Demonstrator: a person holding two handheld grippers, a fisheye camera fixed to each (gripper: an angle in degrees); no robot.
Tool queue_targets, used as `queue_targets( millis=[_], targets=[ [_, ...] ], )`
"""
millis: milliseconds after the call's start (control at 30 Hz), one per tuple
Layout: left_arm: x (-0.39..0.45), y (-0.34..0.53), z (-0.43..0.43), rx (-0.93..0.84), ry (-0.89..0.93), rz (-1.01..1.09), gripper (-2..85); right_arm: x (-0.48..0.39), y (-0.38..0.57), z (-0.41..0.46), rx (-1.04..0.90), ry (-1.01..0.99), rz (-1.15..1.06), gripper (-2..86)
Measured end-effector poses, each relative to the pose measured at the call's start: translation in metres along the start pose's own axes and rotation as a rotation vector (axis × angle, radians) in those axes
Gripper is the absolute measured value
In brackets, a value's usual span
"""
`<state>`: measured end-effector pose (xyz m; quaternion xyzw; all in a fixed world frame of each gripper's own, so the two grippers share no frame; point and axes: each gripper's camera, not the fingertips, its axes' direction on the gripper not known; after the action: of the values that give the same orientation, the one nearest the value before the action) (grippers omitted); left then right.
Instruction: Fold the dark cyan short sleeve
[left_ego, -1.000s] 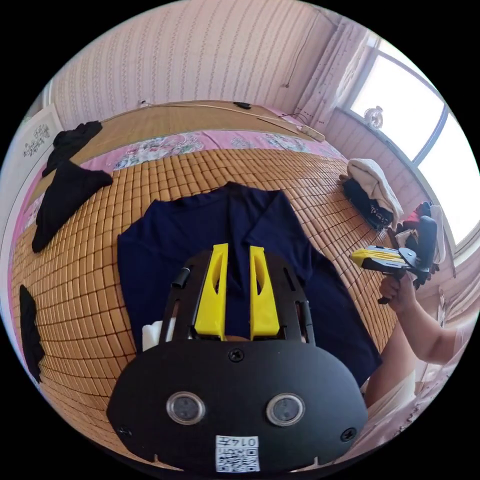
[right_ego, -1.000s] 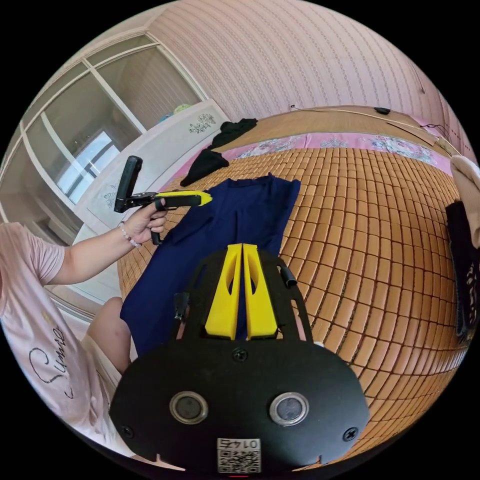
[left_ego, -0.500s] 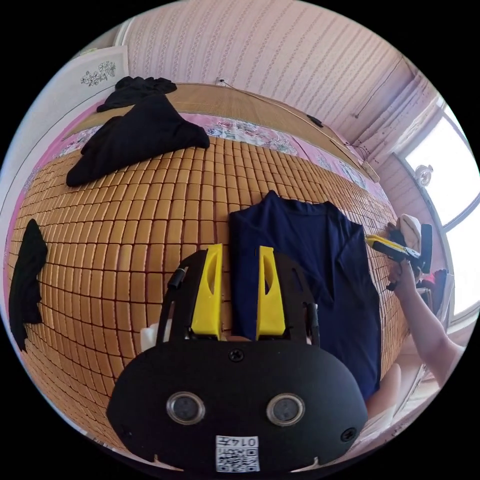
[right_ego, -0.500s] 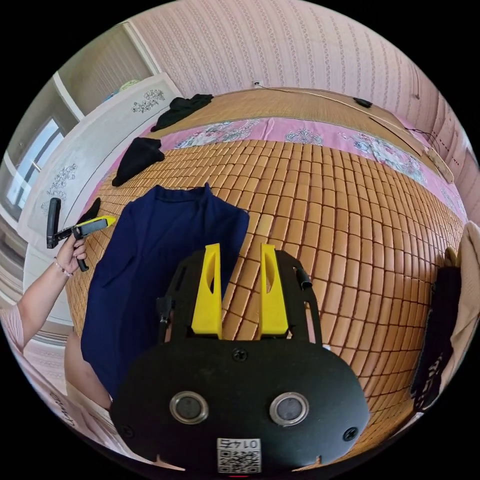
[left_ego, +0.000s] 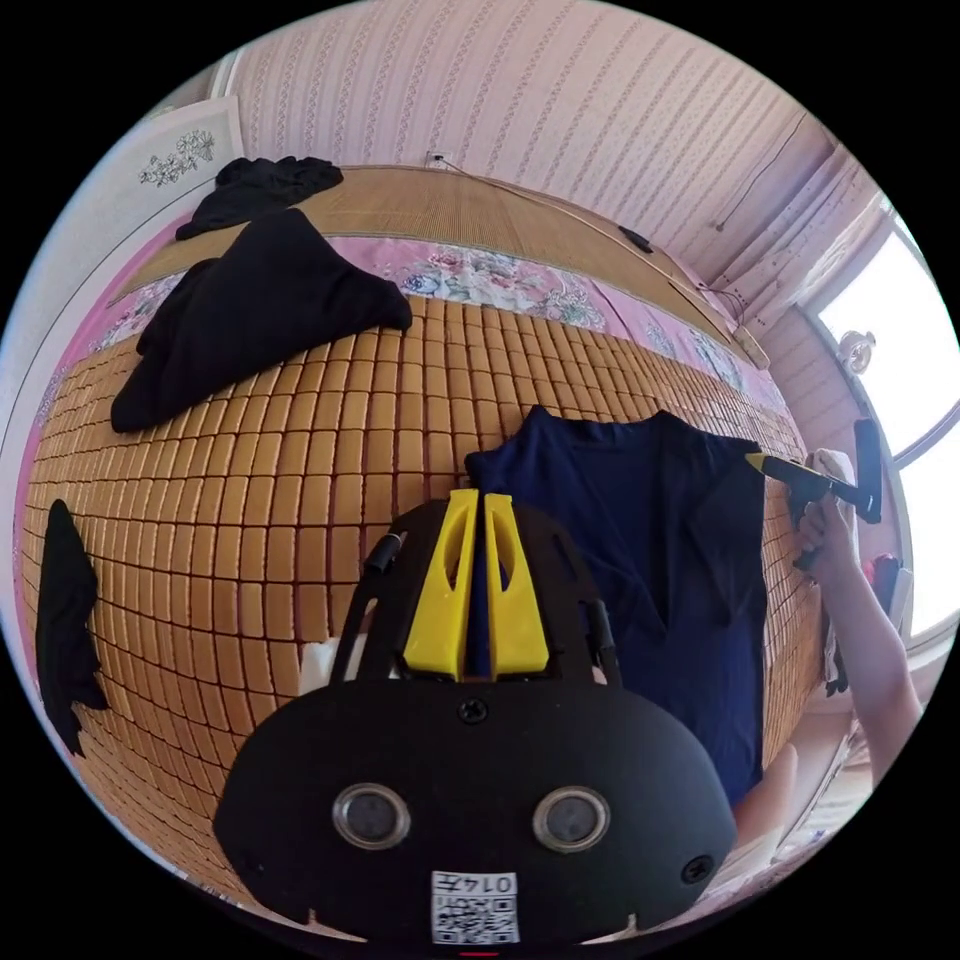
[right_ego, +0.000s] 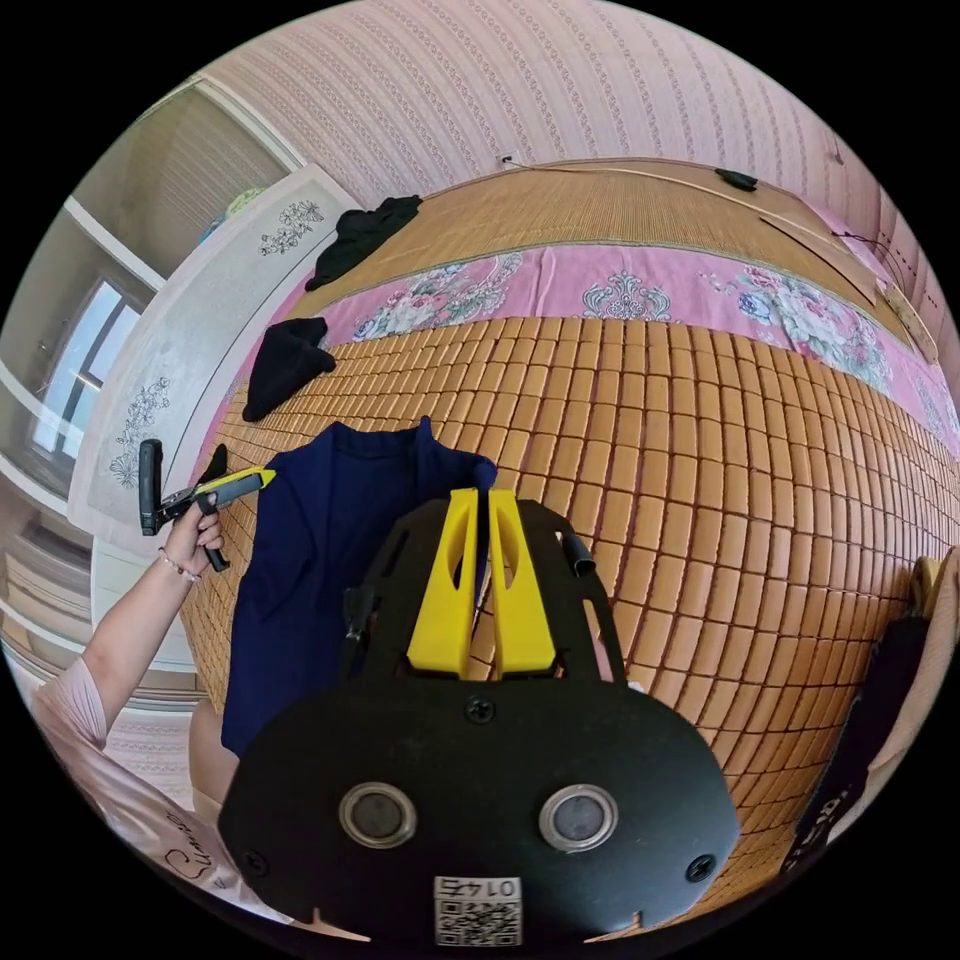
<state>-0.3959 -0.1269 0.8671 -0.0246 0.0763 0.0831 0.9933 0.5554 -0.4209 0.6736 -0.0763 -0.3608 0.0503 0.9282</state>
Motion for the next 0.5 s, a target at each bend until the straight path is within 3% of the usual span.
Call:
queue_targets(
  millis=[133,300,367,500],
  targets=[
    [0.012,-0.007,-0.066,0.138,0.121,-0.009,-0.7,-0.003,0.003,-0.031,0.062,0.004,-0.037,0.6],
    [0.047,0.035,-0.163,0.205,0.162,0.192,-0.8,-0.016,0.056,-0.085,0.128,-0.124,-0.146,0.8],
    [0.063,0.091,-0.215,0.210,0.138,0.316,-0.8,-0.025,0.106,-0.109,0.099,-0.190,-0.179,0.9],
    [0.065,0.204,-0.247,0.067,0.214,0.308,-0.9,-0.037,0.197,-0.112,-0.024,-0.190,-0.172,1.0]
  ],
)
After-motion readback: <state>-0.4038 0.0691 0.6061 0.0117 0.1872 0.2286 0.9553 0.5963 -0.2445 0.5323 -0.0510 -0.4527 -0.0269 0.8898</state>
